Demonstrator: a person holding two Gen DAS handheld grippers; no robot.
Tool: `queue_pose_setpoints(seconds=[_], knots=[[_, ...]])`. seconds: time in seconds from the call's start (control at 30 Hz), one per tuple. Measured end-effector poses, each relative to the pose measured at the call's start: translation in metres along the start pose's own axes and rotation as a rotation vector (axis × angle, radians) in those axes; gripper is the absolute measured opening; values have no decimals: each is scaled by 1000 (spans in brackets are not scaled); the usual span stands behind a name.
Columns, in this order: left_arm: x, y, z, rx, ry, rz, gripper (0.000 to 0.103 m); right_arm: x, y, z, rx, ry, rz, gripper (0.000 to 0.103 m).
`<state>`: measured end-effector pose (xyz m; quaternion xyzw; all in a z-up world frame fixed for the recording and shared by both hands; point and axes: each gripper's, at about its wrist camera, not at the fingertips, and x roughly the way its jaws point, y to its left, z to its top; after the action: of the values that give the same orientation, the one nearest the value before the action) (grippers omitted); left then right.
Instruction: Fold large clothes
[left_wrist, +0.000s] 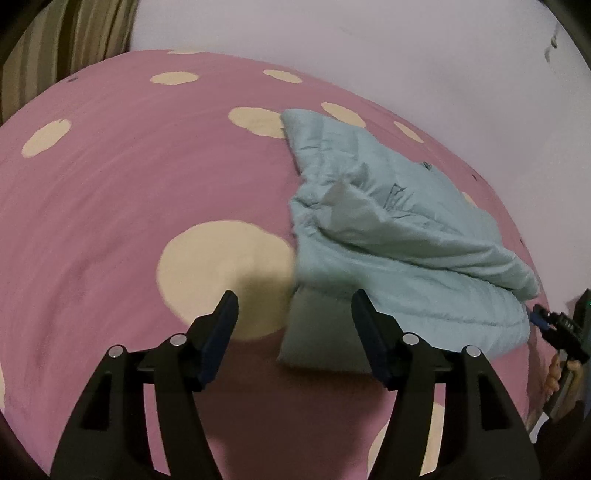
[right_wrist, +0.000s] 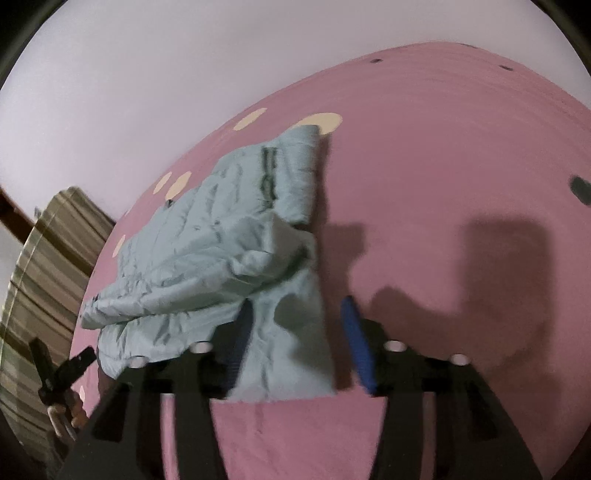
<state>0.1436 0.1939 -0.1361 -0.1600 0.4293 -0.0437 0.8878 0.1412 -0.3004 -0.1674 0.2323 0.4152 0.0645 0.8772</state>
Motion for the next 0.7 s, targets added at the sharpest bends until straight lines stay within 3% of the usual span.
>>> queue_pose_setpoints(seconds=[0.3, 0.6, 0.7], knots=[[28, -8, 33, 18, 11, -93, 64, 25, 18, 28, -104, 12, 20, 56], [57, -19, 56, 110, 57, -103, 63, 50, 15, 36, -125, 75, 28, 56], [64, -25, 59, 134, 69, -118, 56, 59, 19, 35, -146, 94, 19, 52]])
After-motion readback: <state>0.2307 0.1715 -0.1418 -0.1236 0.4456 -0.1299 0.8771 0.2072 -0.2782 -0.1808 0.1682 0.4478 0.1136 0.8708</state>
